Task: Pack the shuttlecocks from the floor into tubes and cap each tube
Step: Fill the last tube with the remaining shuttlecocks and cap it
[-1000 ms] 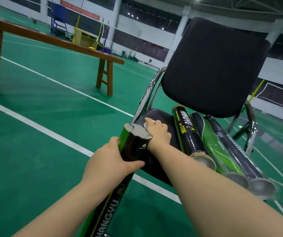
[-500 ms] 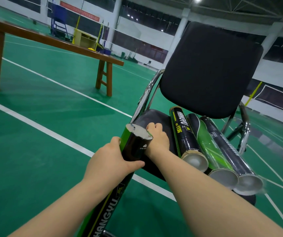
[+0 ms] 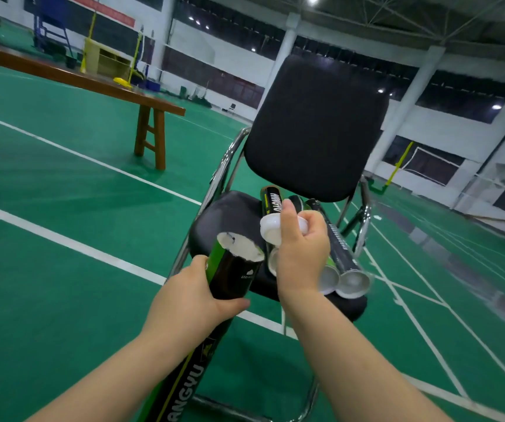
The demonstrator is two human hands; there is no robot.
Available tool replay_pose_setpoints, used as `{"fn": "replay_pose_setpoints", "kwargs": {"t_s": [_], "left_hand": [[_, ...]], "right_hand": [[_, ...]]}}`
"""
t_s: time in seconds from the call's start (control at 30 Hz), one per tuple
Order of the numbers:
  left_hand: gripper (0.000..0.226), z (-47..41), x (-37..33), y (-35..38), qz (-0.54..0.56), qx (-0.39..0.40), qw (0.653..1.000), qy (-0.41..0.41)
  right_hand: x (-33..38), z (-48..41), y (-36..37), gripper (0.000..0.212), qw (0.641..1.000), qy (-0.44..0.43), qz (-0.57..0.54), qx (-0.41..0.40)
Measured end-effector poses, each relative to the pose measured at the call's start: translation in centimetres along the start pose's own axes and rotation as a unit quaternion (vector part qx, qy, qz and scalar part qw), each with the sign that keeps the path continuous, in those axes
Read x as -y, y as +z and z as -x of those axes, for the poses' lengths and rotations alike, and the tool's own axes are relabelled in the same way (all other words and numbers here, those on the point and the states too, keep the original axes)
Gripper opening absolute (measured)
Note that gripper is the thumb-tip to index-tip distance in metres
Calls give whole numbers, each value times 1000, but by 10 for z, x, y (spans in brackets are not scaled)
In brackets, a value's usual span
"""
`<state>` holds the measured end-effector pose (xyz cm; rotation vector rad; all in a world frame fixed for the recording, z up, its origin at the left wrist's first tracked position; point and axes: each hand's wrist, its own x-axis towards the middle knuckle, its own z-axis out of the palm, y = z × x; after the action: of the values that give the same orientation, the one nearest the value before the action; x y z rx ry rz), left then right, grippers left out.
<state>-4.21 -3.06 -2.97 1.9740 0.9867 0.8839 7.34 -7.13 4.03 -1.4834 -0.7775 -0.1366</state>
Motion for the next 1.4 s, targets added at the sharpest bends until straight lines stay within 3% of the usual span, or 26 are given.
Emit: {"fn": "replay_pose_setpoints", "kwargs": {"t_s": [0.1,0.23,0.4,0.5,0.63,0.93,1.13,1.27,1.4], "left_hand": [[53,20,-23,2,21,38,999,23],[50,47,-56,-5,46,72,995,57],[48,79,-86,-14,40,98,987,119],[44,94,-91,-18,51,95,984,142],[46,107,-86,-18,77,91,983,140],[47,111,-81,-13,101,97,980,144],[45,116,-81,-3,76,106,981,146],[44,119,-83,-1,56,115,982,142],[48,120,-84,-1,65,118,982,132]], "right_hand": [[27,21,-24,43,999,-7,-28,25],[48,51,-55,41,995,-63,30,64],[78,70,-98,13,967,-168,162,98],[90,76,-119,36,941,-192,217,175],[103,78,-133,30,921,-177,229,260],[108,76,-139,29,910,-115,213,337],[102,80,-151,26,910,-78,207,352],[99,84,-160,44,904,-72,233,352],[104,84,-161,45,898,-74,247,357]]}}
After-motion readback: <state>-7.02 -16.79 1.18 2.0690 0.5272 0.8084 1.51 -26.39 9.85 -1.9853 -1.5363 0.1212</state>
